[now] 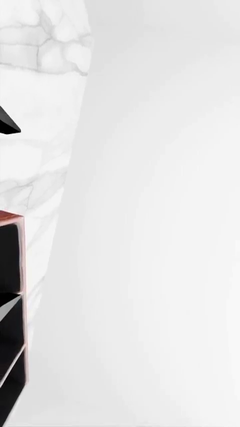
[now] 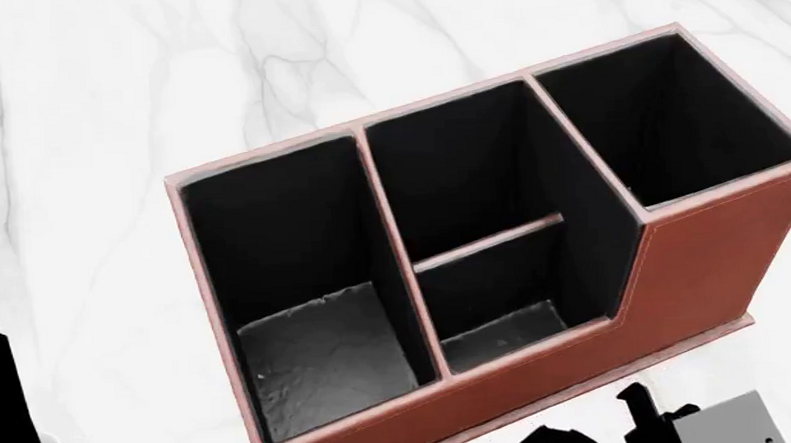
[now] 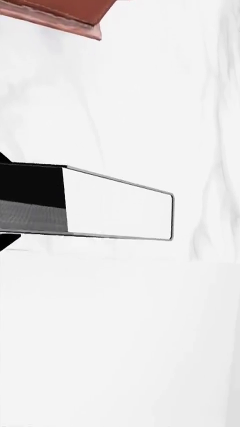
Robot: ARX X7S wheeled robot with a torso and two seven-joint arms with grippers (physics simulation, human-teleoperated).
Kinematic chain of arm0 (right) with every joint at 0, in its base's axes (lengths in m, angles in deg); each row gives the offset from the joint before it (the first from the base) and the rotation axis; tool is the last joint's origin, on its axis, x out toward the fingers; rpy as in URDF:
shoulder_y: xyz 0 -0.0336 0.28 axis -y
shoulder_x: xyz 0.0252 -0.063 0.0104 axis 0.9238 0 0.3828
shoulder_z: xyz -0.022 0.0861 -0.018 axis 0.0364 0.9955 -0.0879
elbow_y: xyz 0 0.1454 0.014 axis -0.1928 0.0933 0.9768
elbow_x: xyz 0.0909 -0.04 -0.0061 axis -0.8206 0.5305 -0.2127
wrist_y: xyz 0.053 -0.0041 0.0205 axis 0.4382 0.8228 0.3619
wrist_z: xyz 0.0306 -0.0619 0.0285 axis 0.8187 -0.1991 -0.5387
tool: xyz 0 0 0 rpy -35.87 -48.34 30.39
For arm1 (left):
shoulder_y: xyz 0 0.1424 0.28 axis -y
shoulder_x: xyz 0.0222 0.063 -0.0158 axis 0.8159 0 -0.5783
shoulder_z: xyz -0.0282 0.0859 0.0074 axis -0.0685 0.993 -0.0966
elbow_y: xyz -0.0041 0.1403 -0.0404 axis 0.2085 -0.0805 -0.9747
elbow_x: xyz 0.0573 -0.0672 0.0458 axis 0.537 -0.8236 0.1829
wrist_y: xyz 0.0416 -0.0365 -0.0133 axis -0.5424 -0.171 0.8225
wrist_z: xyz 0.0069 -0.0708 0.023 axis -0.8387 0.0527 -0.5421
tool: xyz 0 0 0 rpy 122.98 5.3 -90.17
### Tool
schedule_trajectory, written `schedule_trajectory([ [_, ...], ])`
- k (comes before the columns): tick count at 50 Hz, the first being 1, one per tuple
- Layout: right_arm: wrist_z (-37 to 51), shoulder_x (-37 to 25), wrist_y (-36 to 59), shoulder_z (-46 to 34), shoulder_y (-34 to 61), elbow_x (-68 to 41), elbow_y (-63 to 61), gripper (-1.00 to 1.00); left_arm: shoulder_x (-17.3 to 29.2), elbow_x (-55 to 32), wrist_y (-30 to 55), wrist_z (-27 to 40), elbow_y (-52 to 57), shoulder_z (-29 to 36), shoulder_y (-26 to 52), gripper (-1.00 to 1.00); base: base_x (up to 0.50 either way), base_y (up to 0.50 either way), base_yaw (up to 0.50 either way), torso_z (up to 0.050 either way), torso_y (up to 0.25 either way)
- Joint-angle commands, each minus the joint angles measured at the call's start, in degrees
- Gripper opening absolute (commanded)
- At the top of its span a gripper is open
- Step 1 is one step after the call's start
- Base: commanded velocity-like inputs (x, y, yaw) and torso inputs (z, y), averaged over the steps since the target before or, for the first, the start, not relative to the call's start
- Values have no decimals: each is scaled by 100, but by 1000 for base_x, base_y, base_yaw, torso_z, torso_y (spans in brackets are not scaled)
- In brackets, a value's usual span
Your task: Pick up the book and place it in the left compartment of the caddy.
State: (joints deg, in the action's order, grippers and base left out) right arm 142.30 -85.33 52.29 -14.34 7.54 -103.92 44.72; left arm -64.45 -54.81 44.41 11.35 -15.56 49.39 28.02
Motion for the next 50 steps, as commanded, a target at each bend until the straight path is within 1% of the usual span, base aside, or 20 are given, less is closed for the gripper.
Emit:
schedule_trajectory([
  [1,-1,16,36,67,-98,165,-157,-100,30,-10,7,33,25,33,6,100,0,0,0,0,0],
  [11,-43,-36,-56,-17,-201,256,-582,-100,54,-14,-13,49,30,51,-2,100,0,0,0,0,0],
  [22,-42,-46,212,2,-239,342,-1240,-100,77,-20,-46,64,33,65,-13,100,0,0,0,0,0],
  [35,11,20,933,45,-219,1038,-2217,-100,111,-31,-54,94,49,85,2,100,0,0,0,0,1],
  [39,50,63,1403,97,-219,1620,-2706,-100,126,-50,-52,109,68,80,4,100,0,0,0,0,0],
  [43,23,41,1451,17,-245,1796,-2931,-100,138,-41,-55,103,62,105,11,100,0,0,0,0,0],
  [47,21,37,1760,-60,-215,2184,-3194,-100,145,-46,-75,105,47,99,7,100,0,0,0,0,3],
  [48,-15,1,1678,-137,-223,2297,-3256,-100,149,-53,-74,110,53,97,6,100,0,0,0,0,0],
  [50,10,27,1956,-129,-165,2399,-3398,-100,155,-57,-62,124,69,102,10,100,0,0,0,0,0],
])
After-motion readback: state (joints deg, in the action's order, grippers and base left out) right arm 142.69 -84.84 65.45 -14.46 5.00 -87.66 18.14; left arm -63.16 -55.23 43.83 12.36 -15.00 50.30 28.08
